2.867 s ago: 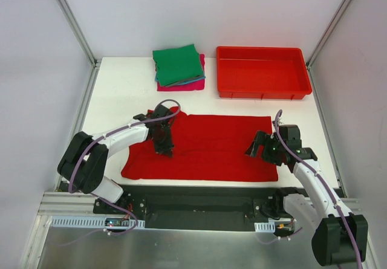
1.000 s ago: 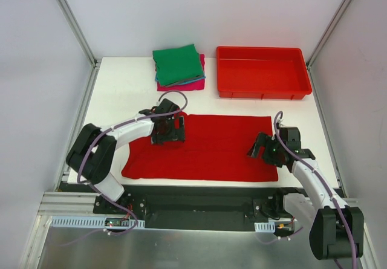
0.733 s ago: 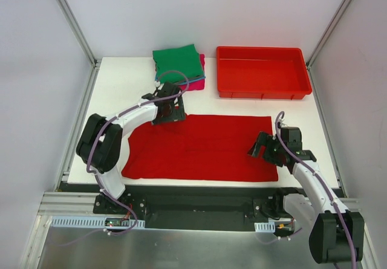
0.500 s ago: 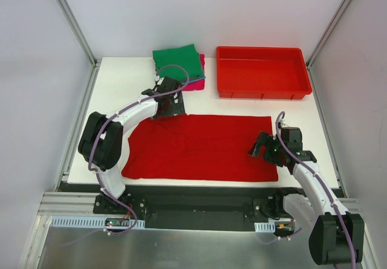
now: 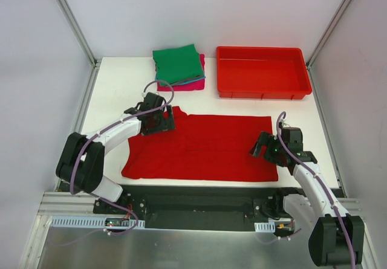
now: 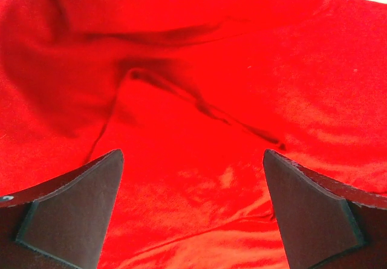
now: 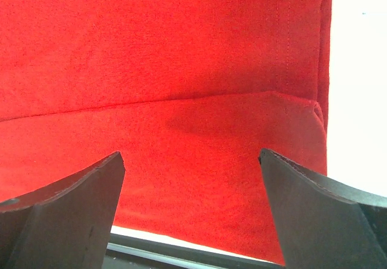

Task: Fold and stack the t-shirts
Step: Fold the flattened tshirt in 1/3 of the way, then grap the side of the flattened tshirt furthest away from the robot with both arms

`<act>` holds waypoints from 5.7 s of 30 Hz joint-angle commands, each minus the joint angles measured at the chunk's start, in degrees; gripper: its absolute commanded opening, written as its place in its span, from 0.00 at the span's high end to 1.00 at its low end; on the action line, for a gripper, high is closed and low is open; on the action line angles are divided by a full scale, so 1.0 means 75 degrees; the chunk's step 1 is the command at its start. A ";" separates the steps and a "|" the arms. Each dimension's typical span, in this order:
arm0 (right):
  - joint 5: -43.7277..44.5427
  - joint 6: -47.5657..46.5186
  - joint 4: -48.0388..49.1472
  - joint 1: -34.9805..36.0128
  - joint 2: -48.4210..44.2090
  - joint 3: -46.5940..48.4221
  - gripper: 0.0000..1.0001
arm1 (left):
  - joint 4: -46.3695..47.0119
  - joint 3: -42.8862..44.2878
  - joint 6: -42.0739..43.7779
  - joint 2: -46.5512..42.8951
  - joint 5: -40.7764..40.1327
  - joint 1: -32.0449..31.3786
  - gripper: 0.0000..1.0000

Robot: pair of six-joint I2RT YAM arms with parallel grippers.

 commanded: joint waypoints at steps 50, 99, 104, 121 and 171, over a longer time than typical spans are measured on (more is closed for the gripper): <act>0.0687 -0.0090 -0.0314 -0.0072 -0.0102 0.0083 0.04 | -0.0445 0.5959 0.1280 0.4161 -0.0952 0.0681 0.01; 0.0675 -0.0055 -0.0220 -0.0072 0.0004 0.0083 0.04 | -0.1840 0.6378 0.1127 0.5953 0.0713 0.1654 0.63; 0.0675 -0.0043 -0.0220 -0.0072 -0.0090 0.0048 0.04 | -0.2039 0.6238 0.1139 0.5882 -0.0012 0.1350 0.63; 0.0944 -0.0090 -0.0453 -0.0072 -0.0184 0.0153 0.04 | -0.2426 0.7012 0.1116 0.5731 -0.0929 0.1326 1.00; 0.2574 0.0121 -0.0442 -0.0540 0.7937 0.6657 0.42 | -0.1348 0.8019 0.2147 0.5988 0.0748 0.1326 1.00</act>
